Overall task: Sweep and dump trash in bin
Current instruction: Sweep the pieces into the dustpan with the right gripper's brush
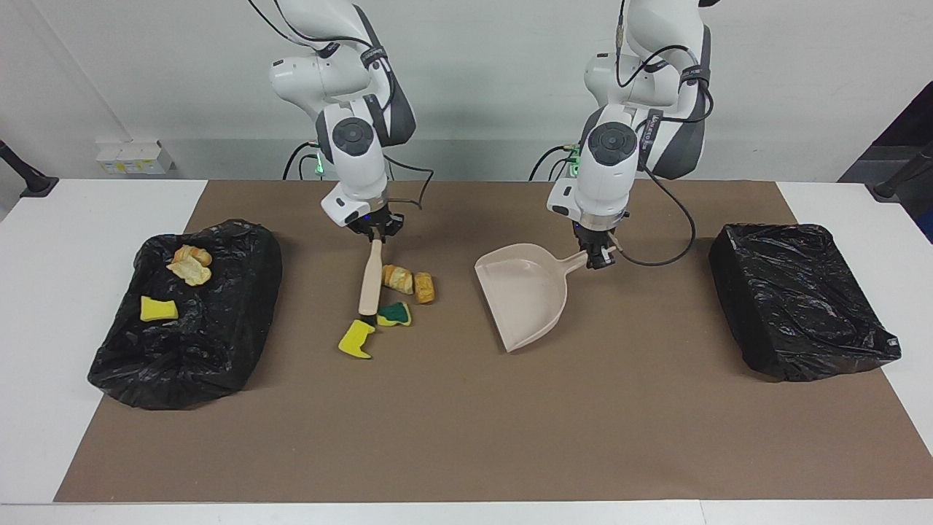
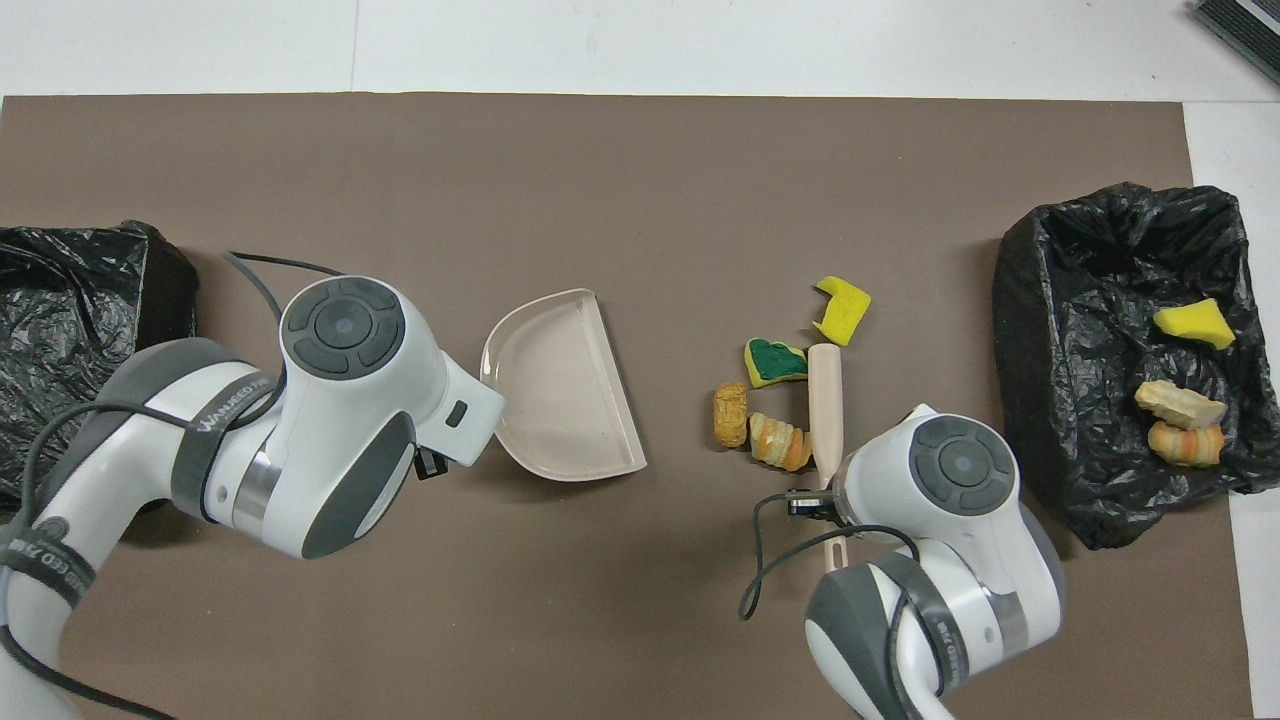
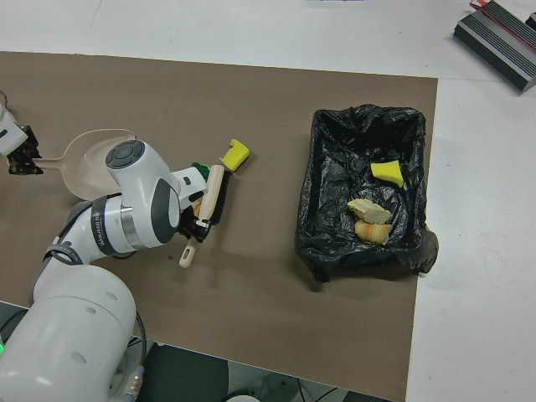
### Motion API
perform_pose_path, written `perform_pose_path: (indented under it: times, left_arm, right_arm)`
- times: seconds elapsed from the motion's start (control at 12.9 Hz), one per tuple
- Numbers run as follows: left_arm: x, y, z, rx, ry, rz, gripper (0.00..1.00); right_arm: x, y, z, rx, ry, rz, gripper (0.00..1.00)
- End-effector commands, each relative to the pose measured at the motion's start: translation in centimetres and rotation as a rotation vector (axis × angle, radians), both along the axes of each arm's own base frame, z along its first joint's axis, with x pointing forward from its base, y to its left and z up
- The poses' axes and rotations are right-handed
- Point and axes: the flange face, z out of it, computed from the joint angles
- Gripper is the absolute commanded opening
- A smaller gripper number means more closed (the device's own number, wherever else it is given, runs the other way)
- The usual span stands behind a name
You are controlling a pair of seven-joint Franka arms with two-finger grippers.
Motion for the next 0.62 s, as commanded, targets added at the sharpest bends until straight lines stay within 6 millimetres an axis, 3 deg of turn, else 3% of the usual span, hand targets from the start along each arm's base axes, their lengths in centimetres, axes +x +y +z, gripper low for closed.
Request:
perform_pose_path:
  times: [0.0, 0.08, 0.16, 0.31, 0.54]
  left_arm:
    - [-2.8, -0.4, -1.5, -0.034, -0.013, 0.03, 0.0]
    - [-2.9, -0.4, -2.2, -0.042, -0.029, 0.052, 0.0]
    - [-3.2, -1.0, -2.9, -0.049, -0.038, 0.055, 0.0]
    - [-3.0, -1.2, -3.0, -0.06, -0.06, 0.081, 0.0]
    - [-2.9, -1.3, -3.0, -0.079, -0.062, 0.111, 0.0]
  right_arm:
    - [0.7, 2.3, 0.5, 0.061, 0.011, -0.024, 0.0]
    - [0.8, 3.2, 0.0, 0.071, 0.024, -0.037, 0.0]
    - [0.6, 5.5, -0.2, 0.071, 0.028, -0.034, 0.0]
    - [1.4, 8.2, -0.1, 0.073, 0.023, -0.051, 0.0]
    - [2.2, 14.9, -0.4, 0.121, 0.025, 0.002, 0.0]
